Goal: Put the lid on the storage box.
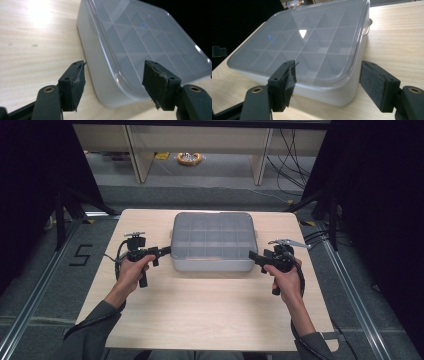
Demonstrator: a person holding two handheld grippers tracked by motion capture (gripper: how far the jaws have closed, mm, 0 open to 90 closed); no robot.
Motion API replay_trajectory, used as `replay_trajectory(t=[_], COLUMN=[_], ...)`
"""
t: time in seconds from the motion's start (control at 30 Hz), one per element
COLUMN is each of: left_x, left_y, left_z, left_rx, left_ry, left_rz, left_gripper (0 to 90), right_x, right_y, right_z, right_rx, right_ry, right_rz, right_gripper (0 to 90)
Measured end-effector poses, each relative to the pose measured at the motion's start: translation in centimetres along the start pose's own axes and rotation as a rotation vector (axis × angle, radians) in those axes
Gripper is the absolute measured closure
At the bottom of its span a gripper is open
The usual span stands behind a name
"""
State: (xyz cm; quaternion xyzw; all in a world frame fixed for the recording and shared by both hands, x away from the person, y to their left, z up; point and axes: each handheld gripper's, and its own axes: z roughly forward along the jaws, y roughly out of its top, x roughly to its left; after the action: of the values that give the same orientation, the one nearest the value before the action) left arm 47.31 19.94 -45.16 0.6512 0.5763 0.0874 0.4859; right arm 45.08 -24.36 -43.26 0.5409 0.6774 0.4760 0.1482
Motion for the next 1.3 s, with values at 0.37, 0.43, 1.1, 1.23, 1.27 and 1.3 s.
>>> replay_trajectory(t=[0.37, 0.43, 1.1, 1.23, 1.27, 1.3], left_x=[-1.4, -1.7, -4.2, -4.5, -4.6, -4.7], left_y=[-6.0, -7.1, -12.8, -13.7, -14.0, -14.2], left_z=[-2.2, -2.7, -6.6, -7.2, -7.2, -7.4], left_rx=[0.037, 0.041, 0.077, 0.081, 0.079, 0.087], left_ry=[-0.063, -0.073, -0.101, -0.092, -0.095, -0.09], left_rz=[0.053, 0.067, 0.24, 0.269, 0.28, 0.282], left_gripper=[30.7, 30.0, 23.0, 21.1, 20.4, 20.2], right_x=[1.2, 1.2, 4.4, 4.6, 4.7, 4.7], right_y=[-3.7, -4.5, -10.9, -11.9, -12.1, -12.4], right_z=[-1.7, -2.1, -6.6, -7.3, -7.5, -7.6], right_rx=[0.038, 0.046, 0.119, 0.131, 0.139, 0.136], right_ry=[0.025, 0.029, 0.076, 0.1, 0.084, 0.083], right_rz=[-0.021, -0.029, -0.071, -0.11, -0.123, -0.14], right_gripper=[28.9, 28.5, 25.4, 23.4, 23.3, 23.1])
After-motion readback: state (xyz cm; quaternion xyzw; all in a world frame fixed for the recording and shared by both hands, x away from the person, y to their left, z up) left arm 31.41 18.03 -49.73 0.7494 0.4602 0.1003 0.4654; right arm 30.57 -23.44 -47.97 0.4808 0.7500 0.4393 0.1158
